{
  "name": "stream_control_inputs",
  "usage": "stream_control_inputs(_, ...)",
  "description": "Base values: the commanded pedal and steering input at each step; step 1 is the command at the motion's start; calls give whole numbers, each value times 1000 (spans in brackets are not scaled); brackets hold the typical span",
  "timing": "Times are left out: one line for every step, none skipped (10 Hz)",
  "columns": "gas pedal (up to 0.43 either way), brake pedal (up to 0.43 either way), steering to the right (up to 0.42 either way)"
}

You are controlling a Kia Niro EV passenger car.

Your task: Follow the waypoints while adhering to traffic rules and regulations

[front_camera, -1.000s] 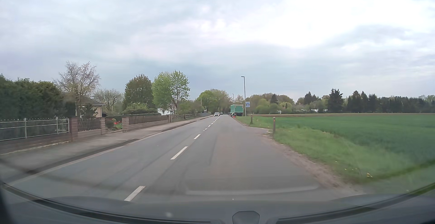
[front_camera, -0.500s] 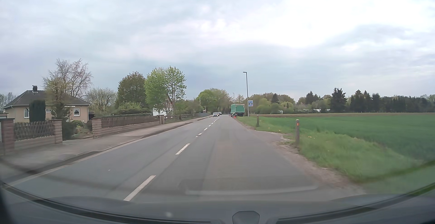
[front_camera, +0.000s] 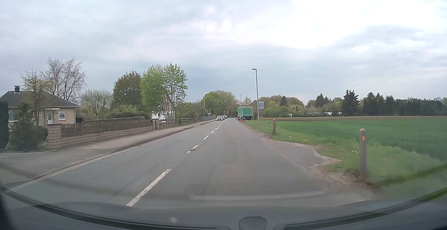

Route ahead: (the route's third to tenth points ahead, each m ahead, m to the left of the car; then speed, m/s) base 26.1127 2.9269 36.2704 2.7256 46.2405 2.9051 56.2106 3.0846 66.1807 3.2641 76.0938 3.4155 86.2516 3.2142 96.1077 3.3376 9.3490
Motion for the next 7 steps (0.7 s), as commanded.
stream_control_inputs(0, 12, -3)
stream_control_inputs(0, 12, -3)
stream_control_inputs(0, 12, -3)
stream_control_inputs(0, 12, -5)
stream_control_inputs(0, 6, -5)
stream_control_inputs(0, 6, -5)
stream_control_inputs(0, 6, -5)
